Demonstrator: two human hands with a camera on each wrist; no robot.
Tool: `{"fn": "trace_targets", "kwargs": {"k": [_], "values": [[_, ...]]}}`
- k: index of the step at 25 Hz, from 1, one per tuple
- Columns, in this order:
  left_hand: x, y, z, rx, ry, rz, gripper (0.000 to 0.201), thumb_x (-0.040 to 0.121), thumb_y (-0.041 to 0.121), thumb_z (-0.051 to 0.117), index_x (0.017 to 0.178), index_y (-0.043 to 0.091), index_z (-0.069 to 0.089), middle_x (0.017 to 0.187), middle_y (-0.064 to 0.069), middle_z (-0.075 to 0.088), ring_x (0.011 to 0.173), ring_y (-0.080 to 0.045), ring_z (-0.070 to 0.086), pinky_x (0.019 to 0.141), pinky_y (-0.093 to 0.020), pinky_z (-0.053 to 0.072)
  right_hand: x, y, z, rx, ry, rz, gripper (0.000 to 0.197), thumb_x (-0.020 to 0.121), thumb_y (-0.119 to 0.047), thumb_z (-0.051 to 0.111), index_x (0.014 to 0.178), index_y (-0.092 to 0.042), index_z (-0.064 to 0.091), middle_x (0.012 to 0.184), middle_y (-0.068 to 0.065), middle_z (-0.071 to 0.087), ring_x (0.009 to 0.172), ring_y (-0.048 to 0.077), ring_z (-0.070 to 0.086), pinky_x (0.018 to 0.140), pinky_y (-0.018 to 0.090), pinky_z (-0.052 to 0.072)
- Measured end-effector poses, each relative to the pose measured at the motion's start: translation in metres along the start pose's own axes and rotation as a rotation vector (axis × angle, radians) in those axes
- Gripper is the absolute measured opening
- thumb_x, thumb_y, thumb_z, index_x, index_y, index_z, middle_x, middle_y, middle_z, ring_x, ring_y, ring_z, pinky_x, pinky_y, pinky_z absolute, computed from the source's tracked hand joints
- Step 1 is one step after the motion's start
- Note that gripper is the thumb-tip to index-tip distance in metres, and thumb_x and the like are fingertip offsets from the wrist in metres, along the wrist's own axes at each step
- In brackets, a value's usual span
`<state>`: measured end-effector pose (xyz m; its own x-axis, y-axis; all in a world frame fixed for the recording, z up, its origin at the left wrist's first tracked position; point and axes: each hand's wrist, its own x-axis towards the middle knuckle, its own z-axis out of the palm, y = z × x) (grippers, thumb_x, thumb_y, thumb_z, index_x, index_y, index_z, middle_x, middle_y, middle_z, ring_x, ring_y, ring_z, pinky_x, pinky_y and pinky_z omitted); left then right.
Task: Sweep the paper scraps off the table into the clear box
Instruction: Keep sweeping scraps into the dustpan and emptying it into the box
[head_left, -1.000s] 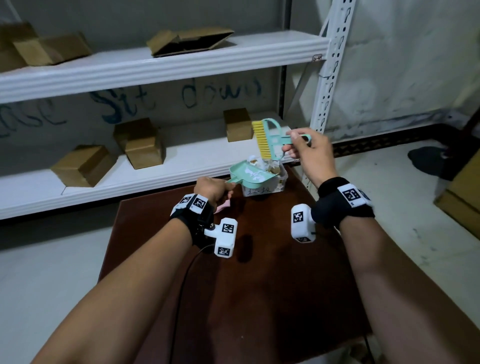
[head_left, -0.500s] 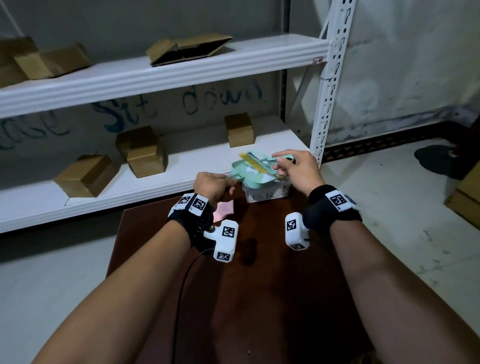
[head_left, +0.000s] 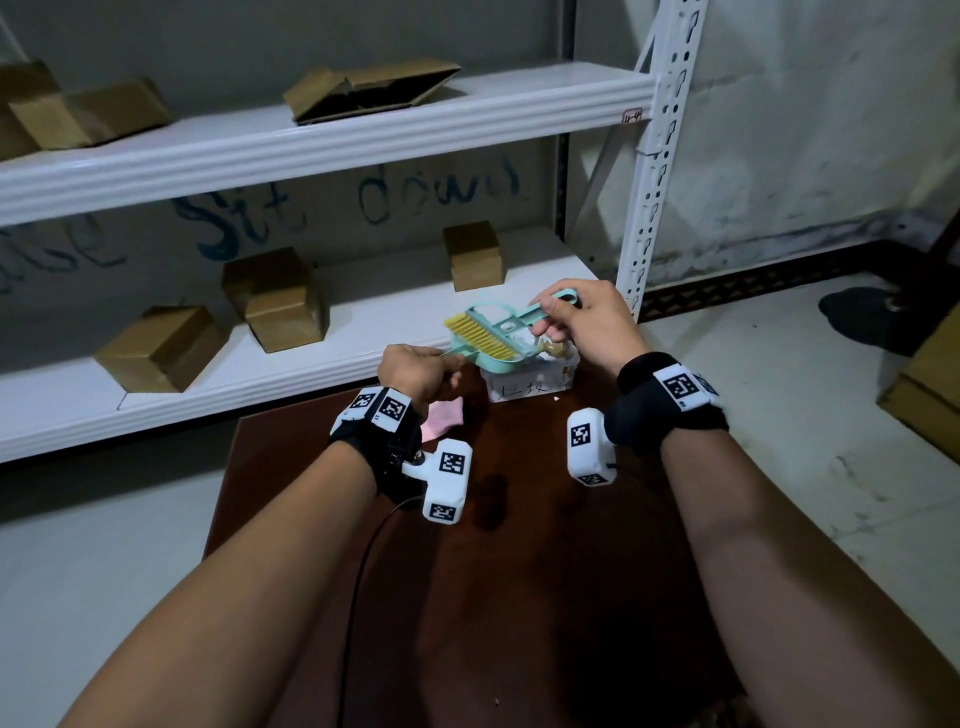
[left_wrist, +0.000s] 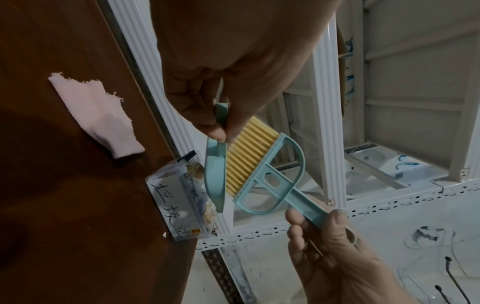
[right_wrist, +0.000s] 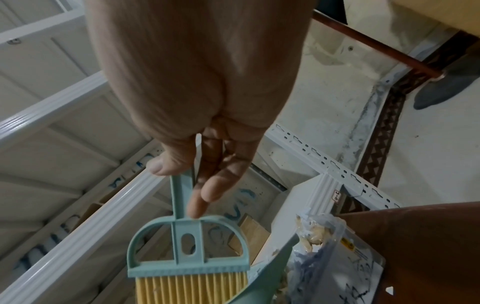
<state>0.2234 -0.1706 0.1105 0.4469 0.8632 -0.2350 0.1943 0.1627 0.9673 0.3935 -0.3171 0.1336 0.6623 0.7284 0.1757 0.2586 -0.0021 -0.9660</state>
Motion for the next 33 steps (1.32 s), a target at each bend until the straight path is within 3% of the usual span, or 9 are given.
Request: {"fn": "trace_targets", "kwargs": {"k": [3, 8, 13, 15, 19, 25, 27, 31, 33], "values": [[0.002, -0.003, 0.002, 0.020, -0.002, 0.011, 0.018, 0.081, -0.004, 0.077, 0.096, -0.013, 0.072, 0.047, -0.008, 0.061, 0.032, -0.011, 0.052, 0.037, -0.018, 0.044, 0.001, 0.004, 0.002, -0.110, -0.009, 0.002, 0.015, 0.100, -0.011, 0.063, 0.089, -0.013, 0.073, 0.072, 0.017, 0.075, 0.060, 0.025, 0.055, 0.067, 0.040, 0.050], [0.001, -0.009, 0.000, 0.019, -0.008, 0.029, 0.008, 0.080, -0.001, 0.080, 0.079, -0.006, 0.074, 0.056, -0.012, 0.065, 0.041, -0.016, 0.056, 0.048, -0.024, 0.053, 0.003, 0.021, 0.003, -0.269, 0.091, -0.001, 0.020, 0.097, -0.016, 0.068, 0.079, -0.024, 0.073, 0.066, 0.008, 0.074, 0.055, 0.013, 0.066, 0.073, 0.045, 0.062], [0.003, -0.010, -0.003, -0.034, 0.012, 0.017, 0.013, 0.080, 0.000, 0.080, 0.080, -0.009, 0.072, 0.051, -0.010, 0.064, 0.036, -0.012, 0.055, 0.040, -0.020, 0.049, 0.001, 0.029, 0.007, -0.363, 0.192, -0.027, 0.013, 0.096, -0.014, 0.069, 0.096, -0.012, 0.081, 0.078, 0.006, 0.076, 0.061, 0.015, 0.066, 0.073, 0.042, 0.064], [0.002, -0.009, -0.003, -0.024, 0.006, 0.023, 0.013, 0.079, 0.001, 0.081, 0.075, -0.006, 0.071, 0.050, -0.008, 0.064, 0.036, -0.012, 0.055, 0.041, -0.019, 0.049, 0.000, 0.027, 0.005, -0.328, 0.219, -0.022, 0.014, 0.097, -0.012, 0.068, 0.102, -0.008, 0.080, 0.082, 0.006, 0.076, 0.061, 0.011, 0.065, 0.074, 0.037, 0.064], [0.002, -0.013, -0.002, -0.003, 0.024, 0.019, 0.016, 0.078, 0.003, 0.083, 0.066, 0.002, 0.071, 0.050, -0.008, 0.065, 0.038, -0.012, 0.056, 0.041, -0.018, 0.048, 0.001, 0.025, 0.001, -0.223, 0.259, -0.030, 0.015, 0.099, -0.016, 0.066, 0.104, -0.012, 0.080, 0.082, 0.005, 0.078, 0.072, 0.022, 0.073, 0.075, 0.039, 0.063], [0.001, -0.015, 0.001, -0.035, -0.003, 0.028, 0.015, 0.080, 0.002, 0.081, 0.068, 0.000, 0.071, 0.052, -0.009, 0.064, 0.038, -0.012, 0.054, 0.041, -0.018, 0.047, -0.010, 0.016, 0.023, 0.170, 0.063, 0.114, 0.019, 0.104, -0.009, 0.056, 0.091, -0.005, 0.071, 0.095, 0.021, 0.075, 0.064, 0.012, 0.064, 0.065, 0.019, 0.053], [0.000, -0.014, 0.002, -0.047, -0.012, 0.026, 0.015, 0.080, 0.000, 0.080, 0.069, -0.001, 0.070, 0.053, -0.009, 0.064, 0.037, -0.012, 0.054, 0.041, -0.018, 0.047, -0.010, 0.020, 0.027, 0.133, 0.061, 0.131, 0.019, 0.104, -0.008, 0.056, 0.103, 0.003, 0.070, 0.099, 0.024, 0.074, 0.059, 0.006, 0.064, 0.063, 0.016, 0.054], [-0.002, -0.015, 0.000, -0.066, -0.020, 0.037, 0.017, 0.080, -0.004, 0.079, 0.067, -0.002, 0.067, 0.050, -0.008, 0.063, 0.034, -0.011, 0.053, 0.039, -0.017, 0.046, -0.003, 0.036, 0.024, -0.029, 0.149, 0.131, 0.020, 0.099, -0.017, 0.065, 0.112, -0.008, 0.077, 0.092, 0.008, 0.079, 0.085, 0.020, 0.077, 0.089, 0.043, 0.063], [-0.001, -0.019, -0.002, -0.057, -0.010, 0.037, 0.014, 0.079, -0.003, 0.079, 0.070, -0.003, 0.069, 0.053, -0.010, 0.063, 0.036, -0.012, 0.054, 0.039, -0.017, 0.045, -0.002, 0.042, 0.021, -0.067, 0.207, 0.127, 0.021, 0.095, -0.027, 0.066, 0.106, -0.014, 0.079, 0.084, 0.000, 0.080, 0.085, 0.023, 0.077, 0.089, 0.049, 0.062]]}}
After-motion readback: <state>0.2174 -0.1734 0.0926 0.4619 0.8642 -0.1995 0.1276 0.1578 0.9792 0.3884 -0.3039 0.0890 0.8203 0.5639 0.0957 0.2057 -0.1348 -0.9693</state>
